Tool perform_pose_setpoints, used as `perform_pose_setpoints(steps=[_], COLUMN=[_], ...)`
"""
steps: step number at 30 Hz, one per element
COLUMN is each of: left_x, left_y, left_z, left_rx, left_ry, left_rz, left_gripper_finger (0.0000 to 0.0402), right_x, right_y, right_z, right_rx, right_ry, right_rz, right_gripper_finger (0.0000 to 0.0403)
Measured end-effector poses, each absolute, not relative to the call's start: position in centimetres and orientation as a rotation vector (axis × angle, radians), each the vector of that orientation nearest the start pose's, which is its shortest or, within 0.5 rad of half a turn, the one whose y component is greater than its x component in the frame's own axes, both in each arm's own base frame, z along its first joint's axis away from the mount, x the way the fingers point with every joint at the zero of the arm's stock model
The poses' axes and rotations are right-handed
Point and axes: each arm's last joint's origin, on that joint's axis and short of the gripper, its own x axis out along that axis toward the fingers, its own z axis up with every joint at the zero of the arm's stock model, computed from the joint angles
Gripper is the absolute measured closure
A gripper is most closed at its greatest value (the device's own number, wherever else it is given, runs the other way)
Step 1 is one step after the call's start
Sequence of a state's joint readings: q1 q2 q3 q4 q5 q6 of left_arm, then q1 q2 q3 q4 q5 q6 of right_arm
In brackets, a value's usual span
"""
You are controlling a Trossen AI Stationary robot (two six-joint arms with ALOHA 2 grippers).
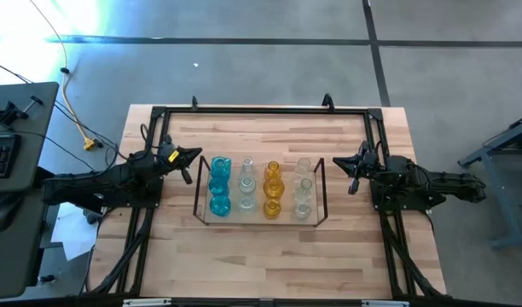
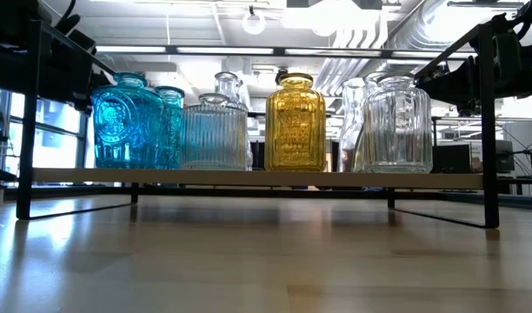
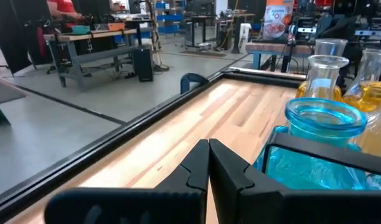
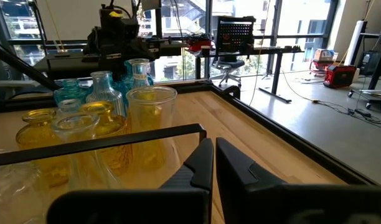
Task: Sort vases onto shelf
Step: Return to Home Position
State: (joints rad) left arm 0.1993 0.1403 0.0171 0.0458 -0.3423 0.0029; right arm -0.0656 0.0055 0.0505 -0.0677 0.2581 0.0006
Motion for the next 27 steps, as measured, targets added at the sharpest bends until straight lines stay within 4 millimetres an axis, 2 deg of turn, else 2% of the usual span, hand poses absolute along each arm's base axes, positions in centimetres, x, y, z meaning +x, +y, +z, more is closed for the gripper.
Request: perform_pose_setpoints(steps=[27], left_x=[10.09], left_y=[3.03], left_z=[16.11], left_rx=[0.010], left_ry=[0.095], left_rz=[0.542], left_gripper_finger=[0.0402], right_x=[9.31], right_y=[-1.35], right_z=[17.37], right_rx=[-0.002], right_ry=[0.023], right_rz=[-0.324], right_gripper_finger=[0.0402])
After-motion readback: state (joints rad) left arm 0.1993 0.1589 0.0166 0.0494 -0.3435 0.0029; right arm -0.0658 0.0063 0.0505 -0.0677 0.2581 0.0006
